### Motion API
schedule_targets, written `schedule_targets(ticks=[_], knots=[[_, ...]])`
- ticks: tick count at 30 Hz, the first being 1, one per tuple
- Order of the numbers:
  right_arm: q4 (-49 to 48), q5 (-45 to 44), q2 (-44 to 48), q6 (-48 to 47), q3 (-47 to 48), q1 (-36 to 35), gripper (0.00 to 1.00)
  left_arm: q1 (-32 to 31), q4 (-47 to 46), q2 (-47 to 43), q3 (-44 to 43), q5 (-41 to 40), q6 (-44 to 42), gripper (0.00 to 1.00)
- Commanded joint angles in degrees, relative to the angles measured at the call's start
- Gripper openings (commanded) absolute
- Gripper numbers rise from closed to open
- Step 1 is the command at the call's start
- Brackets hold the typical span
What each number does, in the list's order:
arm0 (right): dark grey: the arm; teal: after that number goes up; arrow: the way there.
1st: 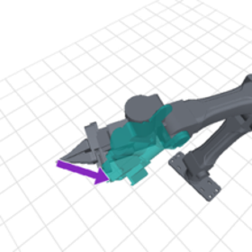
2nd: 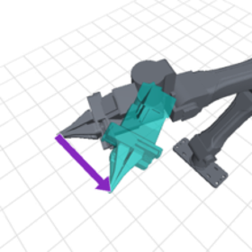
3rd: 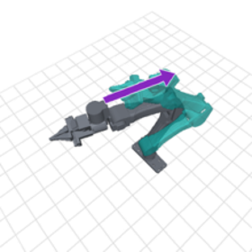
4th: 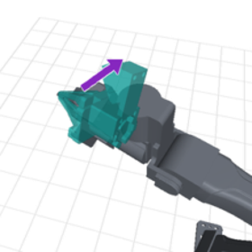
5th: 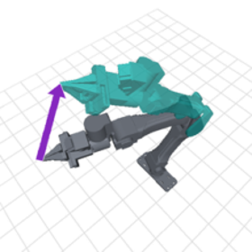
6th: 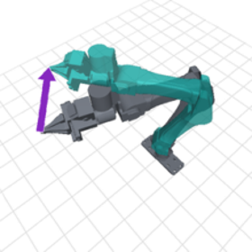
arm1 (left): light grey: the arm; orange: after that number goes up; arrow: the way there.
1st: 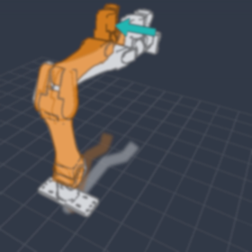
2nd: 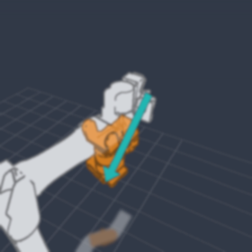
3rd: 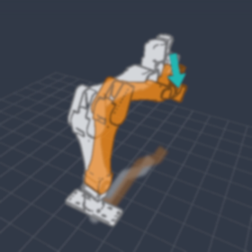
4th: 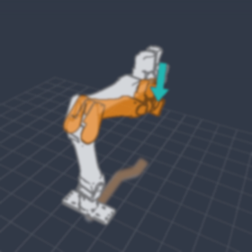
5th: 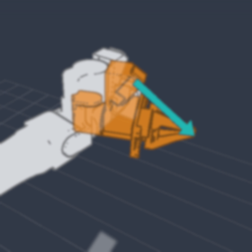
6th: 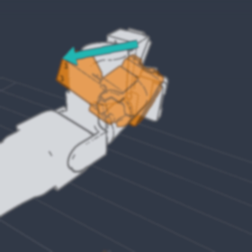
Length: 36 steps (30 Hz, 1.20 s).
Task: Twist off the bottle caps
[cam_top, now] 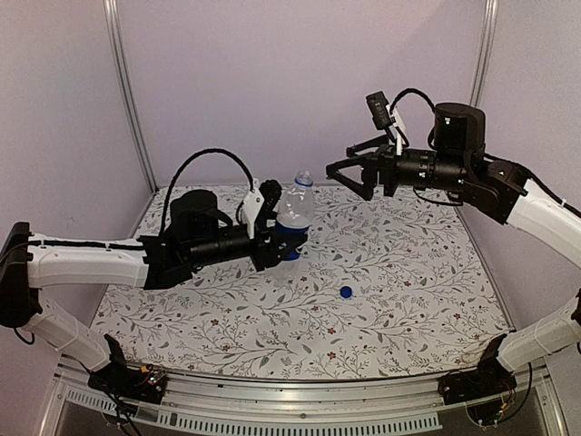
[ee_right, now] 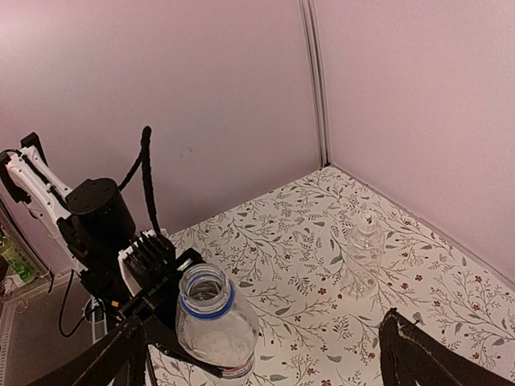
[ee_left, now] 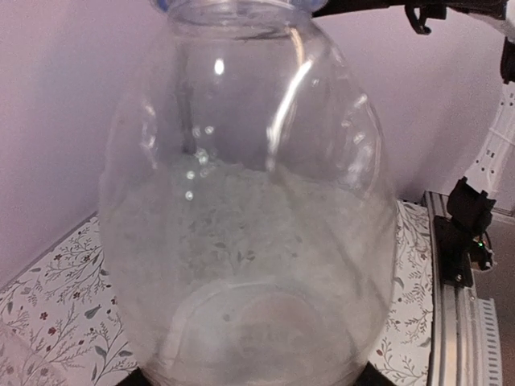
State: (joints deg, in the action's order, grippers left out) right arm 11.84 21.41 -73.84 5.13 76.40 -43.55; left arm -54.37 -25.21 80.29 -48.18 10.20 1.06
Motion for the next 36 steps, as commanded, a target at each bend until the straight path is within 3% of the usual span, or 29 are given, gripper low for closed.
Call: schedule_targets(ticks=[1,10,15,29,34,36], knots=[[3.4,1.3,-3.2,-0.1,4.8,-1.9,0.99,-0.9,0.9,0.9,-2.1,2.1,-1.0,0.48],[5.1,1.0,-8.9,-0.3,9.3,-4.5,0.98,-1.4,1.6,1.3,-2.6,2.6,-1.0,0.48],[6.6,0.1,-11.5,-1.2,10.6,-5.9,0.93,-1.6,2.1,1.3,-2.8,2.4,-1.0,0.49],[5.6,1.8,-11.3,-0.8,9.2,-6.0,0.32,-2.0,2.6,1.2,-2.8,-0.5,-2.2,0.49],[5.4,-1.3,-10.1,-0.8,8.0,-6.0,0.0,-2.1,2.6,1.2,-2.7,-1.2,-2.0,0.49],[5.4,-3.7,-9.2,-0.8,7.4,-6.0,0.0,-2.1,2.7,1.2,-2.8,-1.3,-2.1,0.51]])
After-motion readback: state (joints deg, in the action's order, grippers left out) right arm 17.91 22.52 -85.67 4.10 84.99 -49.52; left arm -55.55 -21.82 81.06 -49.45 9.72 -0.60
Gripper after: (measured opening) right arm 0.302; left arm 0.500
